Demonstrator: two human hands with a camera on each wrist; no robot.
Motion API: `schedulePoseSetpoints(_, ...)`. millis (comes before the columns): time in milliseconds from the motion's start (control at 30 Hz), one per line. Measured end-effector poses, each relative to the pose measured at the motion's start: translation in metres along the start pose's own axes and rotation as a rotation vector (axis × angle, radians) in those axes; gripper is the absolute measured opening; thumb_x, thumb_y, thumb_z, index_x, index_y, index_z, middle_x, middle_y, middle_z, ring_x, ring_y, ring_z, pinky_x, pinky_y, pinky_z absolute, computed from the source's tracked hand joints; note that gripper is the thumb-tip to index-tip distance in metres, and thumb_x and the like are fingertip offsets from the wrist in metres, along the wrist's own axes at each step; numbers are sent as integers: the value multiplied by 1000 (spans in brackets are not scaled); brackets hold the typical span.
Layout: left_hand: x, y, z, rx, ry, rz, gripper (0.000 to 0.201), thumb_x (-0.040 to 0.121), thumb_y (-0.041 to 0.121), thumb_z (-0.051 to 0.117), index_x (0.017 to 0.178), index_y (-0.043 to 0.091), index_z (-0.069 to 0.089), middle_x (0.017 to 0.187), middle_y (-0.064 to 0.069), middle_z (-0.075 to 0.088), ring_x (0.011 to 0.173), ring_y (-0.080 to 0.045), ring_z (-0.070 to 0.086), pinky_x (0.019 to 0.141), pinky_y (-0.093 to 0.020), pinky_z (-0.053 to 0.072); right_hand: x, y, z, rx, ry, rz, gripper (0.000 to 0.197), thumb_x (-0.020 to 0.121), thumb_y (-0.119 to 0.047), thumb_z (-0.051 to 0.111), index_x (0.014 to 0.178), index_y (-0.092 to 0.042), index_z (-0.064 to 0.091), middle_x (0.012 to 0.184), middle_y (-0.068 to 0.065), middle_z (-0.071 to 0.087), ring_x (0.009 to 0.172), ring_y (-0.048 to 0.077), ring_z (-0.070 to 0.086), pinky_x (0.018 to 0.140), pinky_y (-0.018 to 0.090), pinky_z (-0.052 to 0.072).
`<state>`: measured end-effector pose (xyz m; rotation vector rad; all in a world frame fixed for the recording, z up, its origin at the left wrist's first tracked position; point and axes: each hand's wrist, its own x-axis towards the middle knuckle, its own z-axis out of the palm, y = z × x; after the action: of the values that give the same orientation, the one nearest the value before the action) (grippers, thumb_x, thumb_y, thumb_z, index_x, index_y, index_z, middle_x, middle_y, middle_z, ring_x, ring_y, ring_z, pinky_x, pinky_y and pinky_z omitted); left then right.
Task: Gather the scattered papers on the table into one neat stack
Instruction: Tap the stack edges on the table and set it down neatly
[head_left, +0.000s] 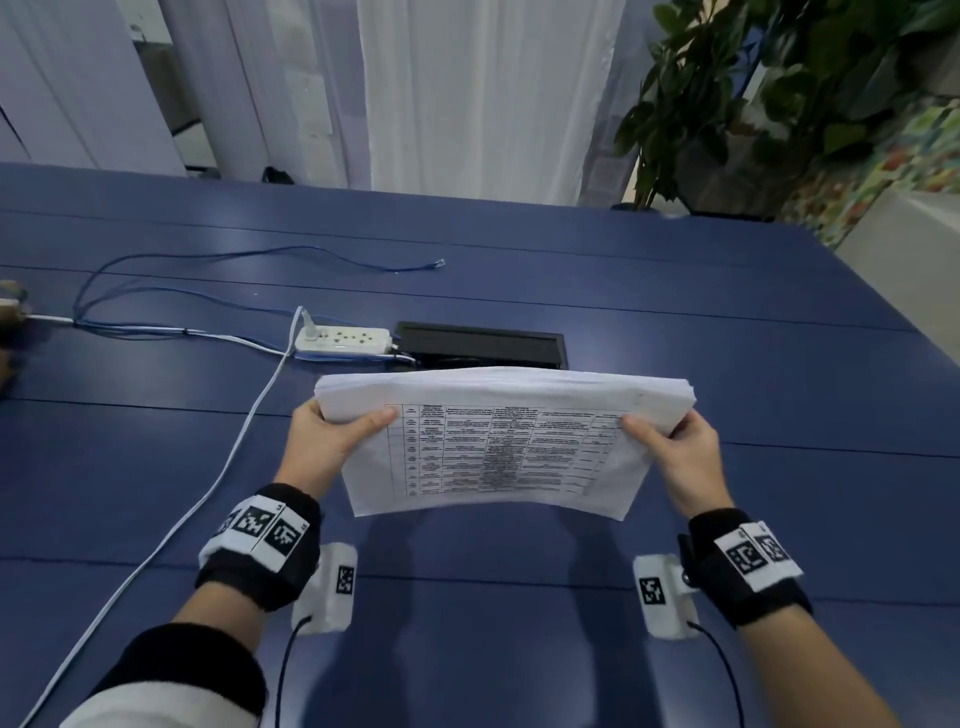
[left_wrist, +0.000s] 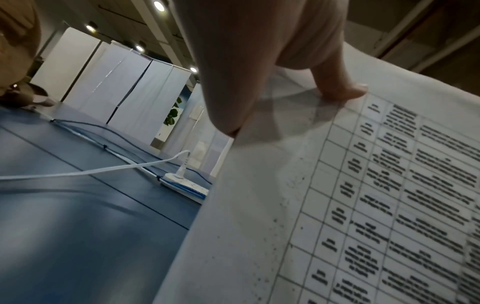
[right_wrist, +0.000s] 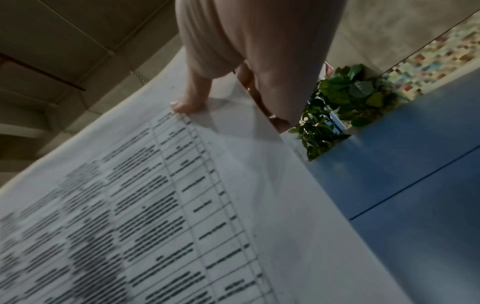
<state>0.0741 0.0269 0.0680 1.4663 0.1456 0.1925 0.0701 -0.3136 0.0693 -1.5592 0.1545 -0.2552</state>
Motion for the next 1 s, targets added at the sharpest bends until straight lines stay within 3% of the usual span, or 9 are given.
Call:
schedulePoseSetpoints(100,4,0,-4,17,-79,-11,25,67,2,77,85,15,66,72,14,74,68,-1,68,60,-14,52,13,4,-5,9,-123,54,32,64,-7,82,89,-15,65,79,-7,75,72,3,70,68,24,53)
schedulePoseSetpoints(200,7,-3,-9,30,-157,-44,57,38,35,89,88,17,67,80,11,75,75,-3,70,63,-15,54,20,8,-3,10,-227,81,70,31,-42,92,90,-14,66,82,-8,75,76,7,71,66,21,55)
schedulePoseSetpoints(233,8,-5,-8,47,-157,-55,60,36,39,90,88,18,68,82,10,75,77,-4,70,66,-17,55,22,11,-1,19,-233,86,76,28,-47,91,91,-14,66,84,-6,75,79,9,71,68,21,55)
schedulePoseSetpoints(333,11,-8,-1,43,-93,-34,32,59,12,81,87,18,67,80,11,75,77,-4,70,71,-20,56,24,20,5,59,-226,50,73,34,-43,92,96,-13,68,92,1,75,87,16,71,73,25,56)
schedulePoseSetpoints(433,9,-5,9,29,-45,22,29,68,-6,73,84,17,67,74,14,74,73,-1,69,67,-15,54,23,19,9,88,-169,0,53,43,-26,89,91,-14,69,89,-1,75,85,14,71,72,24,56)
schedulePoseSetpoints(567,12,3,9,9,-19,91,33,66,-8,74,83,19,68,75,15,73,73,-2,69,69,-16,55,24,10,9,129,-140,-71,29,56,-6,77,82,-18,73,83,-6,75,81,10,71,71,22,56)
schedulePoseSetpoints(700,11,-16,2,45,-49,0,32,63,-1,77,88,18,68,79,12,74,76,-4,70,81,-28,57,15,26,8,75,-186,-10,40,51,-20,83,89,-17,71,90,-4,75,86,13,71,74,24,56)
schedulePoseSetpoints(833,8,-27,-1,63,-91,-54,36,62,-1,78,91,19,67,84,10,75,83,-8,70,81,-26,57,10,36,10,44,-199,2,36,60,-3,77,92,-18,69,91,-6,75,88,12,70,77,25,55)
schedulePoseSetpoints(1000,15,-19,2,26,-114,29,34,66,-8,73,80,24,74,83,11,75,82,-6,70,76,-20,56,15,29,4,76,-177,-38,37,65,7,71,93,-16,65,86,-10,75,84,7,70,74,21,55)
